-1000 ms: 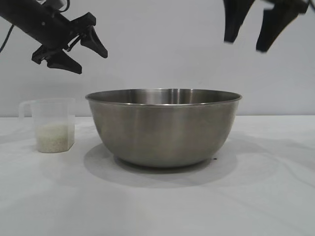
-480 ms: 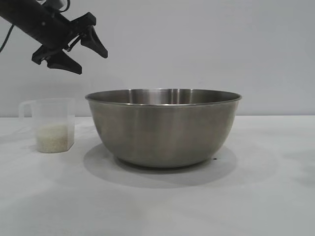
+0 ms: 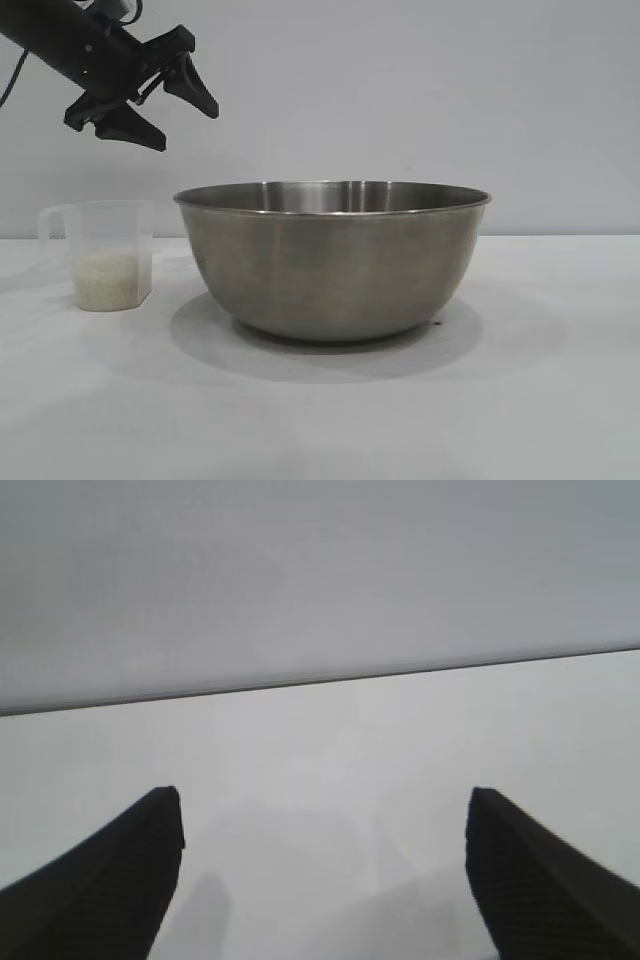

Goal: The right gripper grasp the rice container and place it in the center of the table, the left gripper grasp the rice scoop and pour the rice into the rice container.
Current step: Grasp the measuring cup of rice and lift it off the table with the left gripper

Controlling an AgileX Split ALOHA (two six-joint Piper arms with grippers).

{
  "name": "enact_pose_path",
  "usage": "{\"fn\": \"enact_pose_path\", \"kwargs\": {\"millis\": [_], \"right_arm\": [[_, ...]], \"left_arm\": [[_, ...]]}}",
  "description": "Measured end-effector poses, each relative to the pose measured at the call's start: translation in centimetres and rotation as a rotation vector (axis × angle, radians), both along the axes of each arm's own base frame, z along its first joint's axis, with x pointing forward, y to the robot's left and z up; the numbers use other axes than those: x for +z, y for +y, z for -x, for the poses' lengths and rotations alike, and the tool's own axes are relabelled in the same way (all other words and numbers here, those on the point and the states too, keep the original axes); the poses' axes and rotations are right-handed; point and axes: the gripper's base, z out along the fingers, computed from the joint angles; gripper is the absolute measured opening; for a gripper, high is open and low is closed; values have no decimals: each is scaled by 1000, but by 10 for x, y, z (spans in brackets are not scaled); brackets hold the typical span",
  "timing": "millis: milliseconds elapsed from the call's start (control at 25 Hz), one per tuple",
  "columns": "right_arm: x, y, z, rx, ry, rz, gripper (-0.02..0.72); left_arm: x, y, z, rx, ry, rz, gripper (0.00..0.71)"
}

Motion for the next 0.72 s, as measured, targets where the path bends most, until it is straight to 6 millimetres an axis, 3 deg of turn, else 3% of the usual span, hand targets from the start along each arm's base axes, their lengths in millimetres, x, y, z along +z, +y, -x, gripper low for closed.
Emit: {"fn": "enact_pose_path", "kwargs": {"millis": [160,720], "right_arm": [[-16,-3,17,6,-81,-7,442],[-19,-8,54,14,-313,-41,442]], "left_arm": [[0,0,0,0,0,0,513],[0,-1,1,-12,1,4,513]]}}
